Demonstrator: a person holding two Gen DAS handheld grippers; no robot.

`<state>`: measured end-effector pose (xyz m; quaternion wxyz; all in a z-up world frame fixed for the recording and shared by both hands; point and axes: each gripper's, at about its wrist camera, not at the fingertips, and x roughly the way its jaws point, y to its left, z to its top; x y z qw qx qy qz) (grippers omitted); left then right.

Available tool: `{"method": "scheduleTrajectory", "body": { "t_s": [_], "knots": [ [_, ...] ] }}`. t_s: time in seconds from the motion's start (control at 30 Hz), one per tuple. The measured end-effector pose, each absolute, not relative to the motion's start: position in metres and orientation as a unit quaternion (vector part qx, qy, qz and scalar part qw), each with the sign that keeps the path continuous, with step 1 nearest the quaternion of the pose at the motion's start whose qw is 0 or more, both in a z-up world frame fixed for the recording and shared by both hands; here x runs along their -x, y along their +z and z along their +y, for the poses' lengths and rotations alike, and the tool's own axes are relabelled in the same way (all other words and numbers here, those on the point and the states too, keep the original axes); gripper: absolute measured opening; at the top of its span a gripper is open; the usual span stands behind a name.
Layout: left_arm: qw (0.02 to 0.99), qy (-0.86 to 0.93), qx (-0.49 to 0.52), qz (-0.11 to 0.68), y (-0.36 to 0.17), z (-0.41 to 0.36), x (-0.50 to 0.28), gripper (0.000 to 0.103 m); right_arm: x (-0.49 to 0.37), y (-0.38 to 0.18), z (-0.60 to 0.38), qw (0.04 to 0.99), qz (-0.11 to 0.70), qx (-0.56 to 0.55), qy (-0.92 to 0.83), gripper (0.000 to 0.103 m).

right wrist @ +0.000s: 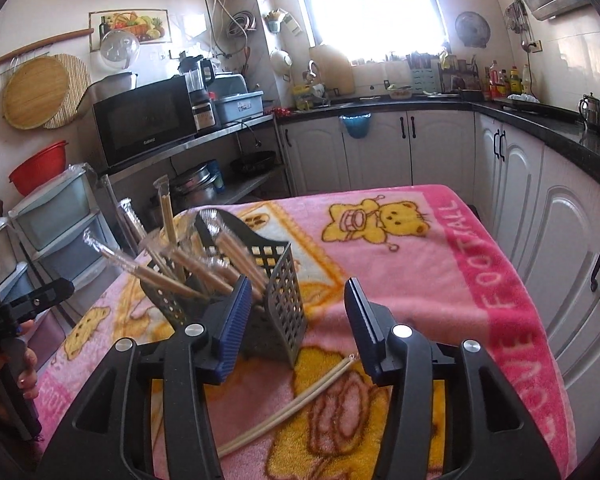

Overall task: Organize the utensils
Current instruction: 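Move both open tools down toward the last chopsticks on the blanket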

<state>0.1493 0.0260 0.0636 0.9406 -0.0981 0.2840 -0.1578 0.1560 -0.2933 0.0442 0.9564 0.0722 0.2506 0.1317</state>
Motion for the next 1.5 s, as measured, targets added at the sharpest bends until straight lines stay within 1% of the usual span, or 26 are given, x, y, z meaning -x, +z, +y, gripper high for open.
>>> {"method": "scheduleTrajectory", "body": {
  "t_s": [1.03, 1.27, 1.43, 1.5],
  "knots": [
    [0.909, -0.147, 0.087, 0.381, -0.009, 0.007, -0.179, 0.092, -0.169, -0.010, -0.282, 0.931, 0.337, -0.043, 0.136, 0.049],
    [0.896, -0.148, 0.105, 0.406, -0.025, 0.005, -0.193, 0.091, -0.180, -0.025, -0.289, 0.923, 0.361, -0.047, 0.123, 0.049],
    [0.887, -0.150, 0.119, 0.421, -0.034, 0.003, -0.201, 0.080, -0.189, -0.035, -0.294, 0.918, 0.376, -0.054, 0.118, 0.049],
    [0.883, -0.152, 0.123, 0.426, -0.037, 0.000, -0.204, 0.073, -0.192, -0.038, -0.296, 0.916, 0.380, -0.054, 0.116, 0.049]
  ]
}}
